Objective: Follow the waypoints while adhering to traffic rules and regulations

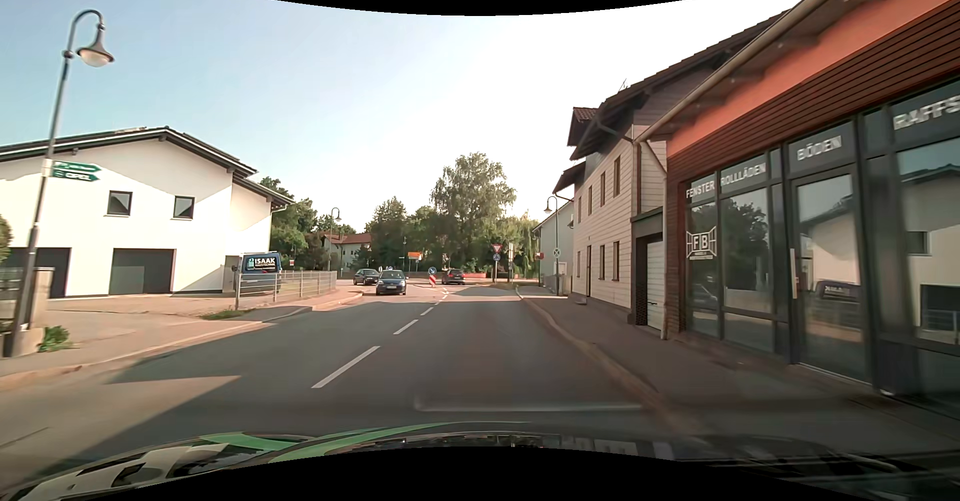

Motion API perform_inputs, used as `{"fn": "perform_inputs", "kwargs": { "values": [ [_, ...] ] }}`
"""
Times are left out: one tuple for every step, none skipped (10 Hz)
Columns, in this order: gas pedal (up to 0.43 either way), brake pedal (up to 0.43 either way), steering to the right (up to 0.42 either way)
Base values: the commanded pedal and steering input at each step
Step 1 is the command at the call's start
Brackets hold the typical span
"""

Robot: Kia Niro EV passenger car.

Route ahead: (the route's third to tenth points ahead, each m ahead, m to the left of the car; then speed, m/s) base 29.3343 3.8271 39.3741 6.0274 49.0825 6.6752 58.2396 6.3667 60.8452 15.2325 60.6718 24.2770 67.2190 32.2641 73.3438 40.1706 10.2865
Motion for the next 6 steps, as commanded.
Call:
{"fn": "perform_inputs", "kwargs": {
  "values": [
    [0.067,0.0,0.009],
    [0.067,0.0,0.006],
    [0.067,0.0,0.005],
    [0.067,0.0,0.004],
    [0.067,0.0,0.002],
    [0.008,0.0,0.0]
  ]
}}
